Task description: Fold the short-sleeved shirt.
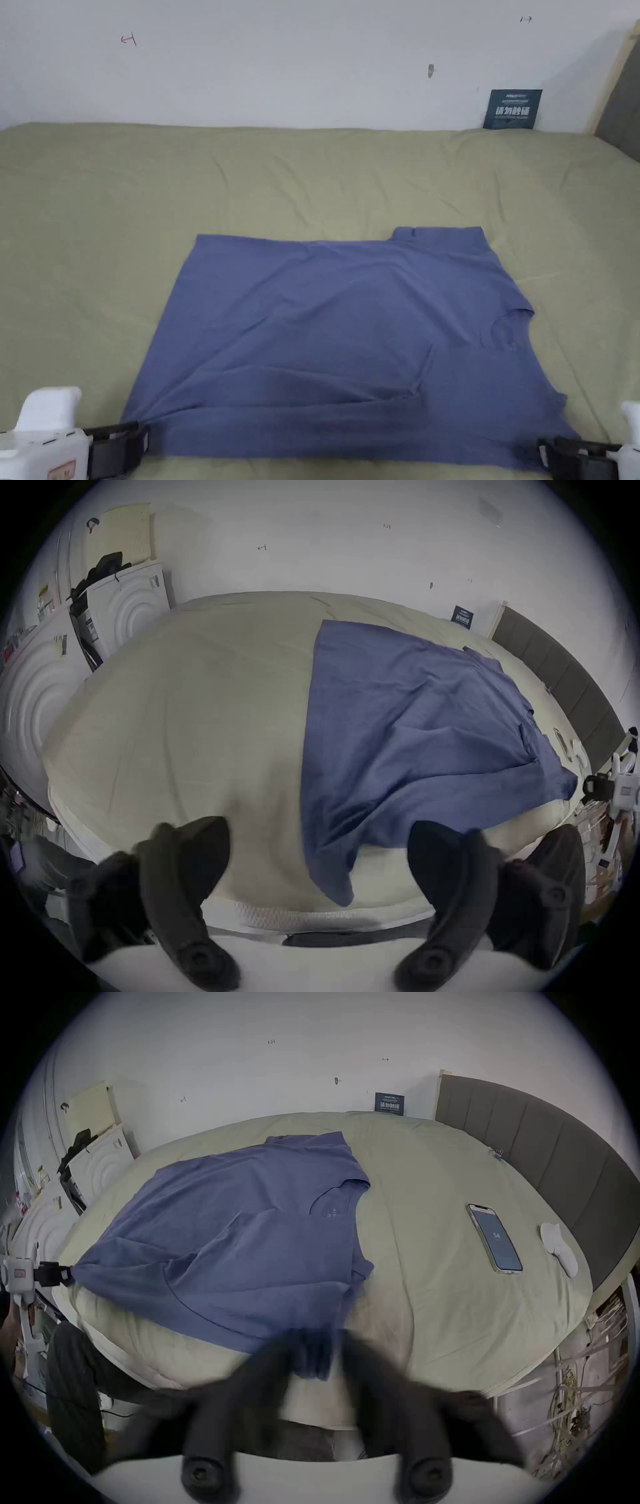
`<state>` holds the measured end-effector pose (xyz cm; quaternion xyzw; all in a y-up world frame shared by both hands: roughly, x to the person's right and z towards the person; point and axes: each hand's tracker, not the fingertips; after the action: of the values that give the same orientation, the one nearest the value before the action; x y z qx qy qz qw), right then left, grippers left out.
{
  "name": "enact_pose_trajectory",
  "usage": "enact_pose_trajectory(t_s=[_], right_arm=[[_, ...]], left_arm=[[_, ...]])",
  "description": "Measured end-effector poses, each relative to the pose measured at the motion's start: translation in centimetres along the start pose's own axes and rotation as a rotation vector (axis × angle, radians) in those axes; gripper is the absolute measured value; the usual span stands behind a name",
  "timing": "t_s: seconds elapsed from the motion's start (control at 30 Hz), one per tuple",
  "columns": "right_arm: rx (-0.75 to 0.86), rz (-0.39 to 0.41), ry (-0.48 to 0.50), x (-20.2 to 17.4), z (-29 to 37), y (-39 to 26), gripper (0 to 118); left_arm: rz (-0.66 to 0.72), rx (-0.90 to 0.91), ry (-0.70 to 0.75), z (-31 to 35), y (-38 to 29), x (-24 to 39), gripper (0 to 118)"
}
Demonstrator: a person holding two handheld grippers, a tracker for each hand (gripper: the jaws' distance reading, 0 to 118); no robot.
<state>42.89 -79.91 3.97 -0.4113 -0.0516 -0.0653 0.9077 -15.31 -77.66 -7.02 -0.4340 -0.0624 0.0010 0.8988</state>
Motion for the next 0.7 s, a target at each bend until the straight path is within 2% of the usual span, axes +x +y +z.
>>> enact_pose_trajectory(t_s=[0.07,0.13,0.17,0.2,0.23,0.27,0.3,0.43,0.47,0.5,0.53,0.57,0.6,0.7], right_arm=[[0.017,0.002,-0.009,-0.1,0.4,0.2,111],[0.020,0.004,-0.018,-0.1,0.5,0.3,110],[0.022,0.005,-0.024,0.1,0.6,0.3,102],[0.018,0.004,-0.027,0.1,0.9,0.4,70],[0.023,0.001,-0.029,0.1,1.2,0.5,31],[0.037,-0.004,-0.038,-0.1,1.6,0.5,0],[0.049,-0.002,-0.061,-0.4,2.1,0.5,0],[0.051,-0.025,-0.054,-0.1,3.1,0.5,0],[0.054,-0.022,-0.056,-0.1,3.3,0.4,0],[0.055,-0.020,-0.059,-0.2,3.4,0.4,0],[0.054,-0.018,-0.062,-0.2,3.5,0.4,0],[0.053,-0.019,-0.061,-0.2,3.4,0.5,0],[0.052,-0.021,-0.062,-0.3,3.5,0.5,0],[0.043,-0.018,-0.060,-0.6,3.4,0.3,0]], left_arm=[[0.005,0.019,-0.001,0.6,0.0,-0.2,108],[0.027,0.026,0.010,1.2,0.0,-0.4,107],[0.032,0.025,0.011,1.3,-0.1,-0.8,103],[0.037,0.022,0.020,1.7,-0.1,-1.0,82],[0.041,0.030,0.031,2.1,-0.2,-1.1,48],[0.044,0.040,0.035,2.5,-0.3,-1.3,7],[0.051,0.031,0.033,2.3,-0.5,-1.7,0],[0.061,0.002,0.003,3.0,-0.8,-2.5,0],[0.059,0.006,-0.002,3.1,-0.9,-2.4,4],[0.046,0.003,-0.020,3.1,-0.8,-2.3,36],[0.034,-0.007,-0.034,2.9,-0.7,-2.2,79],[0.024,-0.023,-0.061,2.4,-0.8,-2.0,111],[0.023,-0.043,-0.075,1.7,-0.8,-1.7,116],[-0.009,-0.078,-0.056,-0.6,-1.2,-1.1,116]])
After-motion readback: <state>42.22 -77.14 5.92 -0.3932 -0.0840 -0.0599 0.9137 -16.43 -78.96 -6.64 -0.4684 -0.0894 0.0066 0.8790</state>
